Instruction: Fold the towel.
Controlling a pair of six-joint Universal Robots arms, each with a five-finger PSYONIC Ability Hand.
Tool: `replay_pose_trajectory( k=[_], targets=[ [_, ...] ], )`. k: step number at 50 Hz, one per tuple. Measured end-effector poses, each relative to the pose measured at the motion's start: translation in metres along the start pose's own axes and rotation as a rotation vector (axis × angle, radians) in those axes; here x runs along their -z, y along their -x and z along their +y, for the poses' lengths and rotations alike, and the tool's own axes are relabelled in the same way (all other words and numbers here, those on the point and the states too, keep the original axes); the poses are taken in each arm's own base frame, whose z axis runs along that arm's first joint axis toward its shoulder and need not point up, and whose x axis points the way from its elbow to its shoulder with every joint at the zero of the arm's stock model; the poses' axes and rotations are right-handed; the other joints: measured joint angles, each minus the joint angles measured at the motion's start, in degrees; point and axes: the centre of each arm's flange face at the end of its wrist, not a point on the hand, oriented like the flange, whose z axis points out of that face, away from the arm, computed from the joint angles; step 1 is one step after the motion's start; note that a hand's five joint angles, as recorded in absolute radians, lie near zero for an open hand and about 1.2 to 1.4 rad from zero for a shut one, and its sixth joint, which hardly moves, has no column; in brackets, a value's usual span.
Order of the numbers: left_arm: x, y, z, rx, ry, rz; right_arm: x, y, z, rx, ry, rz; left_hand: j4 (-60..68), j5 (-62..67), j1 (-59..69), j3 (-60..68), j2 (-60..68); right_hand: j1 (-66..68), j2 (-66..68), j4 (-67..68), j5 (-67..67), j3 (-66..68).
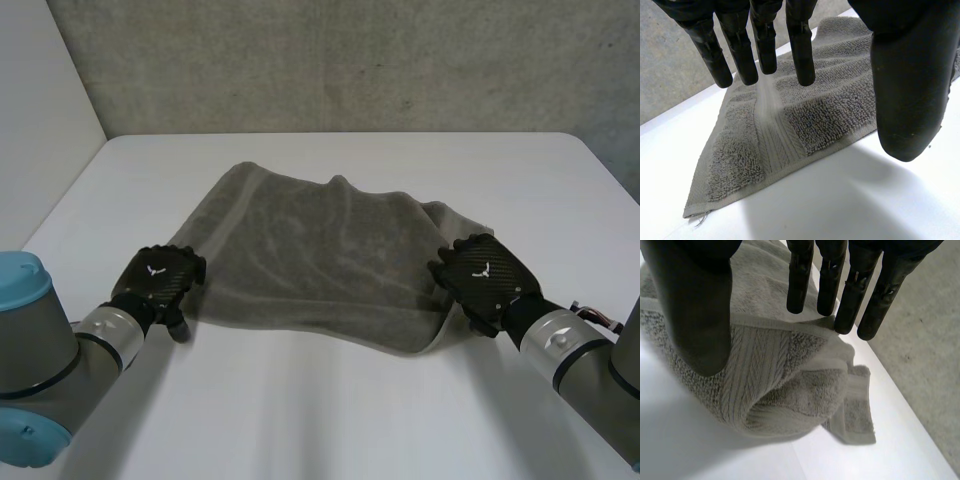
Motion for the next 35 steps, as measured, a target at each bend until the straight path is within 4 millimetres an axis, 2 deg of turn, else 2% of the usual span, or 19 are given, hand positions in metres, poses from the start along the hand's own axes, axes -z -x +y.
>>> replay_pose_trajectory(
  k=[8, 18, 23, 28, 33, 35],
  targets=[
    [0.000, 0.000, 0.000, 0.000, -0.001, -0.001, 0.005, 0.007, 0.000, 0.089, -0.014, -0.029, 0.00, 0.01, 0.00, 0.00, 0.00, 2.39, 0.18, 1.01, 3.97, 1.94],
    [0.000, 0.000, 0.000, 0.000, -0.001, -0.002, -0.001, 0.008, 0.010, 0.147, -0.013, -0.025, 0.00, 0.01, 0.00, 0.00, 0.00, 5.23, 2.87, 4.22, 6.82, 4.90],
    [0.000, 0.000, 0.000, 0.000, -0.001, -0.001, -0.002, 0.008, 0.015, 0.203, -0.006, -0.027, -0.01, 0.01, 0.00, 0.00, 0.00, 15.48, 14.77, 14.90, 16.94, 15.37],
    [0.000, 0.000, 0.000, 0.000, -0.002, -0.001, -0.001, 0.006, 0.018, 0.251, -0.003, -0.035, 0.00, 0.00, -0.06, 0.00, -0.04, 45.31, 44.21, 44.09, 46.52, 44.51],
    [-0.001, 0.001, -0.001, -0.001, -0.004, -0.003, -0.004, -0.006, 0.021, 0.234, 0.012, 0.001, -2.19, -1.96, -1.97, 0.00, -1.90, 46.89, 46.36, 46.95, 48.49, 47.34],
    [-0.001, 0.001, -0.002, -0.001, -0.006, -0.004, -0.006, -0.017, 0.022, 0.184, 0.029, 0.045, -4.66, -4.55, -4.59, 0.00, -4.74, 46.89, 46.36, 46.97, 48.49, 47.34]
  ],
)
